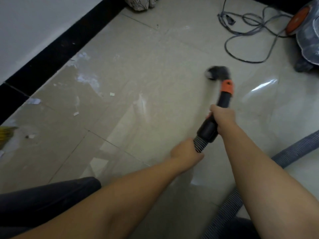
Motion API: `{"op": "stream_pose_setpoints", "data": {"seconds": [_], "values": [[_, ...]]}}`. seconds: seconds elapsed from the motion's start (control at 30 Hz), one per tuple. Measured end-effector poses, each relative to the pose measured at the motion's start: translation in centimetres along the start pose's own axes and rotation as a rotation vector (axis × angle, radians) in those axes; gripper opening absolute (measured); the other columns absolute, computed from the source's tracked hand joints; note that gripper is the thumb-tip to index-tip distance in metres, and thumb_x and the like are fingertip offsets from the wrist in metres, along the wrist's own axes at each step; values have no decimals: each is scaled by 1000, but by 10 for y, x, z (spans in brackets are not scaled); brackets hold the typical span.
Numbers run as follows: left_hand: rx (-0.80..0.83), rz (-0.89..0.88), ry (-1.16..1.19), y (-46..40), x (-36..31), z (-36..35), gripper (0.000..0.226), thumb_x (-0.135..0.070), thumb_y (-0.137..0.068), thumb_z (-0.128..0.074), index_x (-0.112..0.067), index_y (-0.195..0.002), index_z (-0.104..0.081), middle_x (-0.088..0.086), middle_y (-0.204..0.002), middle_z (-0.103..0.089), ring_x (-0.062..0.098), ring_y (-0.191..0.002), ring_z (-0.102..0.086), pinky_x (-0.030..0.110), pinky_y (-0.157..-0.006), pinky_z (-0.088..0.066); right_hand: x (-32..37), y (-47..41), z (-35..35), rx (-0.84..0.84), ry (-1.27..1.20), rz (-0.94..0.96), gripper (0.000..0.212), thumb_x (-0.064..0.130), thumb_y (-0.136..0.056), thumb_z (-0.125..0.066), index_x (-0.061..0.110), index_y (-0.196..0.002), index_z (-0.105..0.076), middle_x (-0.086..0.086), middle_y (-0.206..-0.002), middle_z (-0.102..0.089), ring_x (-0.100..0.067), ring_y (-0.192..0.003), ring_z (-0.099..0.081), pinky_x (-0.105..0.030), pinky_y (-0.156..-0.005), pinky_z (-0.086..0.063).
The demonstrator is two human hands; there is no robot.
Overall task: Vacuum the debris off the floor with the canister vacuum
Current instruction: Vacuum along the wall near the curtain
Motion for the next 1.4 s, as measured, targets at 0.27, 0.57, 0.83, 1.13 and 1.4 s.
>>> {"op": "stream_pose_setpoints", "data": {"seconds": [0.27, 0.57, 0.83, 1.13, 1.4], "values": [[-25, 125, 149, 48, 41, -14, 44, -30, -82, -65, -12, -118, -49, 11, -112, -63, 30, -98, -62, 32, -75, -49, -11, 58, -38, 241, 139, 117, 13, 3, -79, -61, 2, -86, -50, -11, -55, -56, -11, -31, -53, -26, -42, -48], [-45, 160, 163, 60, 63, -25, 47, -31, -82, -65, -13, -122, -47, 12, -118, -62, 31, -108, -61, 34, -83, -48, -29, 73, -51, 361, 300, 220, 11, 9, -77, -63, 8, -82, -53, -10, -57, -61, -22, -48, -61, -36, -58, -55], [80, 165, 233, 94, 91, -53, 59, -28, -82, -69, -12, -133, -44, 11, -128, -57, 28, -117, -57, 33, -91, -48, -63, 120, -36, 449, 335, 214, 13, 3, -78, -60, 9, -82, -50, -15, -62, -63, -21, -48, -61, -34, -55, -52], [-99, 293, 275, 83, 104, -17, 48, -29, -86, -64, -14, -129, -51, 12, -125, -61, 29, -114, -59, 31, -87, -47, -49, 111, -84, 445, 325, 282, 15, 8, -77, -61, 4, -91, -56, -10, -60, -65, -17, -51, -64, -33, -55, -51], [-242, 487, 363, 111, 131, -29, 48, -38, -88, -59, -21, -130, -46, 5, -121, -62, 25, -109, -60, 32, -90, -49, -58, 162, -133, 822, 470, 299, 15, 7, -77, -61, 6, -89, -52, -16, -64, -65, -13, -42, -59, -24, -45, -47]]}}
Point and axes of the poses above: each hand's wrist, its own y-axis away from the middle knuckle, its own z-axis out of the back of the hand, x = y × z, the point moved 2 cm from there along -y, towards the middle knuckle
